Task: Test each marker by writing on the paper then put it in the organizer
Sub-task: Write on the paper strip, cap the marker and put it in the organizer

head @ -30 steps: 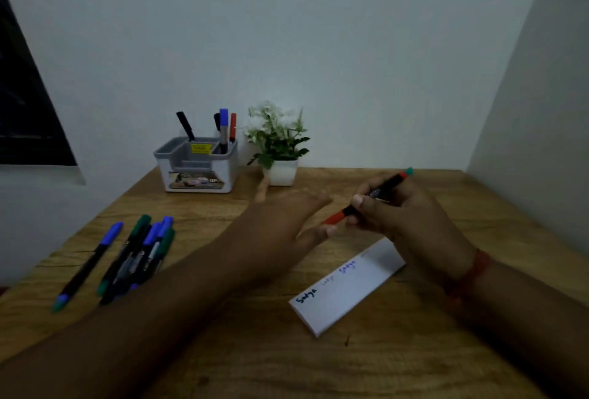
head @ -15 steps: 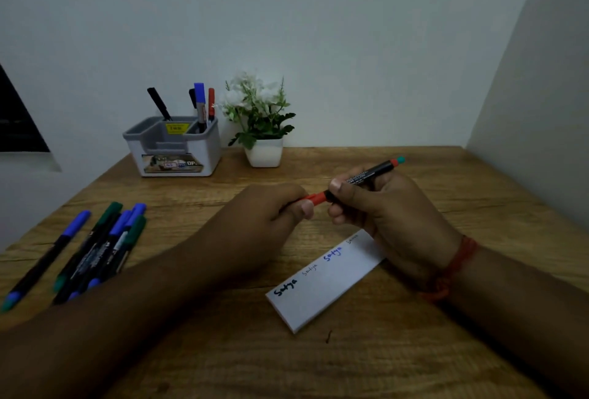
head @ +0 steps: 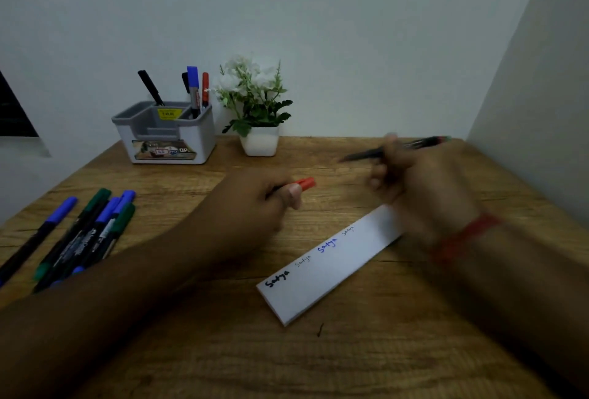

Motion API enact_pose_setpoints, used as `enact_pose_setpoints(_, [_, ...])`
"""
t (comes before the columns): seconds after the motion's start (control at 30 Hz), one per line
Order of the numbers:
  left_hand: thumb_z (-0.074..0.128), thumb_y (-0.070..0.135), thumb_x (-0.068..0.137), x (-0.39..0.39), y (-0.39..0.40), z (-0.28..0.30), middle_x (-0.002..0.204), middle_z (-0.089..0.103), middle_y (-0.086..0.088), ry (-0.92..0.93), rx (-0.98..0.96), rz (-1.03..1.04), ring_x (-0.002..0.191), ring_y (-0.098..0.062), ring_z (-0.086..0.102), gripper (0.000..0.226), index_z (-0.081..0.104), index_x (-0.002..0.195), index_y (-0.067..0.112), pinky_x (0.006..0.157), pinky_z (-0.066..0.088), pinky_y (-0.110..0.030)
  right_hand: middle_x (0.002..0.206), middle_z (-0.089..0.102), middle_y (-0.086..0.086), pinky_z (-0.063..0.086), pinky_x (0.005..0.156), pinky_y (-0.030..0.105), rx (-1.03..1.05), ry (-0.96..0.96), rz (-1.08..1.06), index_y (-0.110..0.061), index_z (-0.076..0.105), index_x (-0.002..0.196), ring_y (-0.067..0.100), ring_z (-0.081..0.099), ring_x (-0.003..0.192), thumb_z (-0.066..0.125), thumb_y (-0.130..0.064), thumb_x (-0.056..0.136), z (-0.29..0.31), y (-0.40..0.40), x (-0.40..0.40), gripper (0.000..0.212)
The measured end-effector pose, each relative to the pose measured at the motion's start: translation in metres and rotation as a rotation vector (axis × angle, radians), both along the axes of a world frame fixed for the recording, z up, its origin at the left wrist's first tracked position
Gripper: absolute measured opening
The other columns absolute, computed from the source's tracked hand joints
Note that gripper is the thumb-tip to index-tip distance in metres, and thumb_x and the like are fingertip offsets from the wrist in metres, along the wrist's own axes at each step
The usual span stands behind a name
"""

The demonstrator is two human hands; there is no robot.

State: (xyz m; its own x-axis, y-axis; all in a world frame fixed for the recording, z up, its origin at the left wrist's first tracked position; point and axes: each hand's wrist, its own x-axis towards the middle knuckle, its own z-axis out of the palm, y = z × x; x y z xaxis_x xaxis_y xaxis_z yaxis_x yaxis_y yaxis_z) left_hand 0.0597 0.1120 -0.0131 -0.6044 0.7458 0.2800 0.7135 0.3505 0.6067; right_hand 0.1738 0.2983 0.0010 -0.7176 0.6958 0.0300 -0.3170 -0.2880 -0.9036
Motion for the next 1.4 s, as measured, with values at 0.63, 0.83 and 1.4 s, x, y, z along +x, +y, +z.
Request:
enact_pose_setpoints(0.63, [0.029,0.080,0.083,-0.023,0.010,-0.025,0.165,-0.001,0.006,0.346,-0.455,0.056,0.151,-0.023,-0.004,0.084,0.006,0.154,0.041,0.119,0.006,-0.057,0.076,0.062,0.009,0.060,0.068,0.031,0.183,0.021,0.041,-0.011,0.054,0.081,0.019,0.066,0.068,0.059,0.004,0.094,0.002,0.013,0.002,0.020])
enact_pose_setpoints(0.83, [-0.001,0.097,0.059,-0.024,-0.010,-0.018,0.152,-0.042,0.009,0.347,-0.667,0.060,0.141,-0.025,-0.036,0.104,-0.031,0.144,0.044,0.115,-0.008,-0.063,0.083,0.062,0.012,0.058,0.069,0.030,0.297,0.050,0.132,-0.006,0.059,0.087,0.018,0.064,0.071,0.053,0.002,0.096,0.015,0.016,0.016,0.015])
enact_pose_setpoints(1.4, [-0.001,0.103,0.046,-0.014,-0.008,-0.019,0.147,-0.048,0.007,0.287,-0.843,0.026,0.140,-0.027,-0.037,0.116,-0.036,0.141,0.044,0.115,-0.004,-0.065,0.079,0.073,0.005,0.054,0.069,0.019,0.889,-0.433,0.175,-0.008,0.068,0.086,0.013,0.068,0.073,0.069,-0.002,0.086,-0.018,0.017,0.032,0.006])
